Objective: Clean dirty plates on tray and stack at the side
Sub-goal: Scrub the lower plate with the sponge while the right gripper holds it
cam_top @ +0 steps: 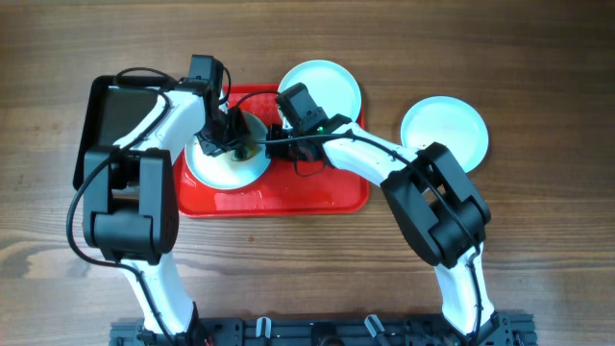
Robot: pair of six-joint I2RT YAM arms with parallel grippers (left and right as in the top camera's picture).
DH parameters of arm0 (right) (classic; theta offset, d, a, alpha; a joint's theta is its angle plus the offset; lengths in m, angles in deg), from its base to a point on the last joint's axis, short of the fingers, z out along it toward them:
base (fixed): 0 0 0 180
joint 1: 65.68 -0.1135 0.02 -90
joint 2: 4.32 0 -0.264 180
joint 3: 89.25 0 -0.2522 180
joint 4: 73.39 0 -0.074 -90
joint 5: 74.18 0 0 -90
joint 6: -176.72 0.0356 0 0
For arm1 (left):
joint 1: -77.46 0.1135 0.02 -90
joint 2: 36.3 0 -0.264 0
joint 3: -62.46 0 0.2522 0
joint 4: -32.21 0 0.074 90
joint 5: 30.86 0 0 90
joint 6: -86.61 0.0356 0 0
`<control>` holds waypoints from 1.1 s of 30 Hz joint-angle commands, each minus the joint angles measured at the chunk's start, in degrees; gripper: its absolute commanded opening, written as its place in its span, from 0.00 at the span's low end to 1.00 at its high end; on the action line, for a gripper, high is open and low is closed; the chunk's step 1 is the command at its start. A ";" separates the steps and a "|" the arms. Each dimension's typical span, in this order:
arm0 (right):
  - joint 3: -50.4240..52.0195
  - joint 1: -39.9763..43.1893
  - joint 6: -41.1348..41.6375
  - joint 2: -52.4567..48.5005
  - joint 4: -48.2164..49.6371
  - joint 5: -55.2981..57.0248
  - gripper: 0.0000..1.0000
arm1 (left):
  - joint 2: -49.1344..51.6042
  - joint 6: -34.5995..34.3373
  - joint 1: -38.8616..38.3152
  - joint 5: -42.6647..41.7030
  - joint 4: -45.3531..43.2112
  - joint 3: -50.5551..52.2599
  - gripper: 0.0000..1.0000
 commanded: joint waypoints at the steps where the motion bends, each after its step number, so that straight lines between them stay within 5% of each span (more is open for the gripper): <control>1: 0.39 -0.31 -0.07 -2.99 -1.18 -1.66 0.05 | 2.97 9.14 -0.17 5.55 -6.51 2.03 0.04; 3: 0.37 -0.26 -0.11 -2.99 -1.60 -2.10 0.05 | 2.97 13.40 -0.24 6.51 -10.80 2.03 0.04; 4: 0.37 -0.17 -0.13 -2.99 -1.66 -2.10 0.05 | 2.97 10.29 -0.22 9.60 -10.03 2.01 0.04; 7: 0.33 -0.04 -0.07 -2.99 -1.66 -2.10 0.05 | 2.97 -3.30 1.51 19.82 1.09 2.01 0.04; 13: 0.28 -0.02 -0.09 -2.99 -1.70 -2.54 0.05 | 2.97 -3.56 8.59 17.79 15.06 2.01 0.04; 19: 0.28 0.35 -0.04 -2.99 -1.66 -2.73 0.05 | 2.97 11.82 9.81 0.13 22.27 2.03 0.04; 23: 0.26 0.35 -0.04 -2.99 -1.38 -2.71 0.05 | 2.99 23.08 8.48 -8.83 19.21 2.03 0.04; 33: 0.11 0.35 -0.13 -2.99 -1.46 -3.13 0.05 | 9.18 20.72 8.24 -14.97 7.17 2.01 0.04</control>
